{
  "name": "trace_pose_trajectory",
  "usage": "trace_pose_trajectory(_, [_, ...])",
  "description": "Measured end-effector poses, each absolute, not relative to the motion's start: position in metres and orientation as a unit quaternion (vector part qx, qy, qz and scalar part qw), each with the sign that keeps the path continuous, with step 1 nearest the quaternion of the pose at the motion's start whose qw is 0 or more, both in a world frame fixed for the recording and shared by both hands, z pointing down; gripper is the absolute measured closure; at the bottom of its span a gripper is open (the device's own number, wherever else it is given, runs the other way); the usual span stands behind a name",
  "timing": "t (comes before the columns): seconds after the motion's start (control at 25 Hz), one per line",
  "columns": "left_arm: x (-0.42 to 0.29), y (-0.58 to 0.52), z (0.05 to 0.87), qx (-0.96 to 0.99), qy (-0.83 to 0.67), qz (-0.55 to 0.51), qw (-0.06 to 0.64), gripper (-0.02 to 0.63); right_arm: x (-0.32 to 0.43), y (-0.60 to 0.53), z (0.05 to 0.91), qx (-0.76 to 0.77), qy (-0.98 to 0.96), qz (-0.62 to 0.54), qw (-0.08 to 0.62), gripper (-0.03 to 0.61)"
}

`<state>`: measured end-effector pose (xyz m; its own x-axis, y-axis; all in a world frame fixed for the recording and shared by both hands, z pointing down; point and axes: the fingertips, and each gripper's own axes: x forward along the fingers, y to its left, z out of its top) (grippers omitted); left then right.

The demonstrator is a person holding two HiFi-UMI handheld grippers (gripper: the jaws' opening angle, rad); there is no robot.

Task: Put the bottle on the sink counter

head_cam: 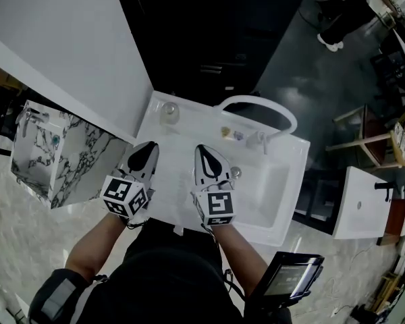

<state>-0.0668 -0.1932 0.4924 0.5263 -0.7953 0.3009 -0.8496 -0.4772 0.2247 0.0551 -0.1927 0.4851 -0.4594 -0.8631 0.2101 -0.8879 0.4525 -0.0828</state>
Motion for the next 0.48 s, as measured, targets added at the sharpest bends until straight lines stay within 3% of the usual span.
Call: trace_pose_trajectory(0.48, [-0.059, -0.175, 0.413, 0.863, -0.492, 0.036, 0.113, 0.582, 0.072, -0.173, 0.411, 0.496, -0.866, 0.058, 0.025, 0.583])
